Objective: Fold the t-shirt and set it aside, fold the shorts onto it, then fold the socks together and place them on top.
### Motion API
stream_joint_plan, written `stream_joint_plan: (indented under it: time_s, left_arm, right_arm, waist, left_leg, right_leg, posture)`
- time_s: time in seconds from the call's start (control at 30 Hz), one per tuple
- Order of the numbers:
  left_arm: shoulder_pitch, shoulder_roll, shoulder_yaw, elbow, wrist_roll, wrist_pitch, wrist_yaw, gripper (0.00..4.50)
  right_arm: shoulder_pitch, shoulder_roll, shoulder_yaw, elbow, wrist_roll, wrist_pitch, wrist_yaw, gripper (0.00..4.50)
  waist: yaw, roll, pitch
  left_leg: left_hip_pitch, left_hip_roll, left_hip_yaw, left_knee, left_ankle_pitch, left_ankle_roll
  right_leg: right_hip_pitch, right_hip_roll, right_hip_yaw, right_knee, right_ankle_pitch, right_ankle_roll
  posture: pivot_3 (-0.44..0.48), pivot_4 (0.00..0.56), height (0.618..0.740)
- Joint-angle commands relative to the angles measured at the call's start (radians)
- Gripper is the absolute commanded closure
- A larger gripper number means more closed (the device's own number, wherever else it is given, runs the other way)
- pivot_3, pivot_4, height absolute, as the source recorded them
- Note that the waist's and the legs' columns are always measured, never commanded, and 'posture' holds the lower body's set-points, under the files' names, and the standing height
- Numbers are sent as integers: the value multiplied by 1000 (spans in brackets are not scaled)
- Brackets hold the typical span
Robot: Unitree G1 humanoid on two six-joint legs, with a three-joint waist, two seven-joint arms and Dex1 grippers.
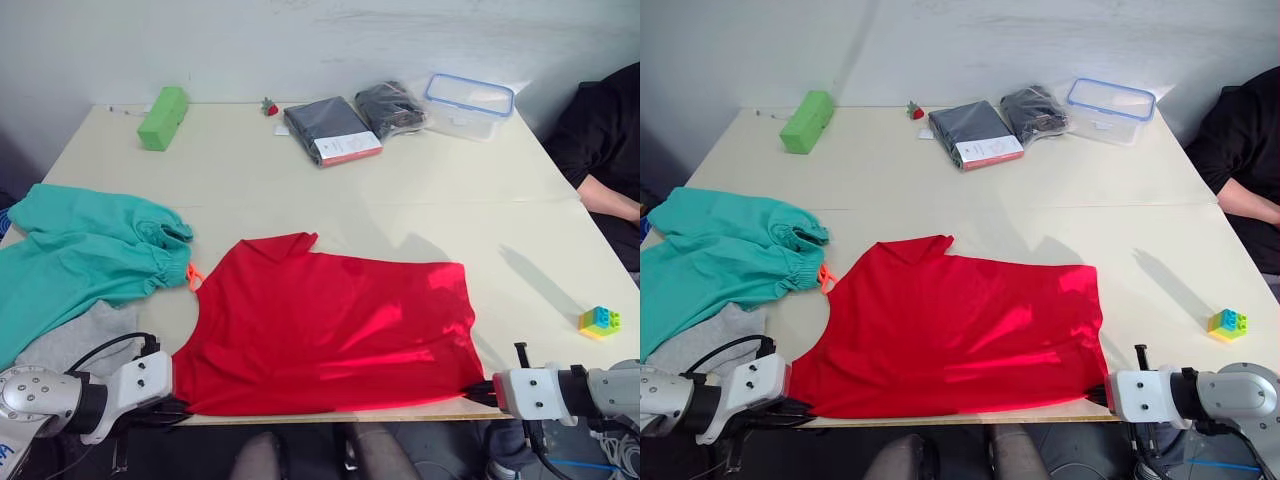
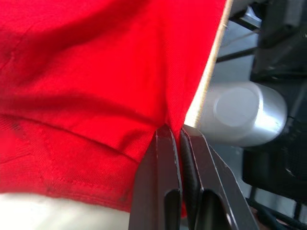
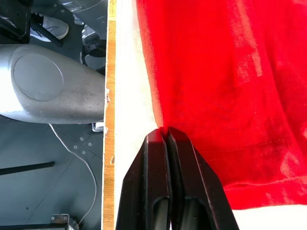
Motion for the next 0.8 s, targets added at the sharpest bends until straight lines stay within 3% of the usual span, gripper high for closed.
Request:
stream_joint_plan:
  time_s: [0.03,0.23,0.27,0.37,0.5,0.7,0.73,0.8]
  left_arm:
    - [34,8,-13,8,48,-15,-2,4471]
    - [13,-22,-14,24,46,-21,31,4471]
    - [11,-28,-11,25,40,-15,33,4242]
    - [1,-39,6,28,-2,10,13,3452]
    - [-11,-16,85,-1,-121,88,-72,2209]
    - [-167,62,182,49,-301,228,-173,357]
    - [-220,73,173,72,-321,246,-173,15]
    - [-366,96,117,130,-351,280,-158,15]
  right_arm:
    - [-7,4,-11,5,-11,-13,-16,4500]
    - [-9,2,-6,3,-8,-3,-21,4500]
    - [-7,1,-8,0,-4,1,-18,4309]
    - [6,-8,-21,-18,20,23,0,3553]
    - [40,-40,-60,-65,96,83,68,2073]
    - [-36,-112,-176,-127,376,374,158,12]
    - [-72,-123,-189,-126,436,442,161,0]
    - [-166,-137,-196,-106,538,561,154,0]
  waist:
    - [-1,0,0]
    - [2,0,0]
    - [2,0,0]
    - [4,0,0]
    - [5,-2,1]
    - [2,-11,7]
    - [1,-12,7]
    - [2,-12,8]
  left_leg:
    - [0,0,0,0,0,0]
    - [0,0,0,0,-1,0]
    - [0,0,0,0,-1,0]
    - [0,0,0,1,0,0]
    - [0,0,-1,1,1,1]
    - [1,0,-1,4,1,1]
    - [0,0,-1,4,1,1]
    - [0,0,-1,4,1,1]
  right_leg:
    - [0,0,0,0,0,0]
    - [0,0,0,0,-1,0]
    - [0,0,0,0,-1,0]
    - [0,0,0,0,-1,0]
    - [1,0,0,2,-3,-5]
    - [1,0,0,4,-4,-7]
    - [1,0,0,4,-4,-7]
    - [1,0,0,4,-4,-6]
  posture:
    - [0,150,740]
    - [0,150,740]
    - [0,150,740]
    - [0,150,740]
    - [0,150,740]
    - [0,150,740]
    - [0,150,740]
    - [0,150,740]
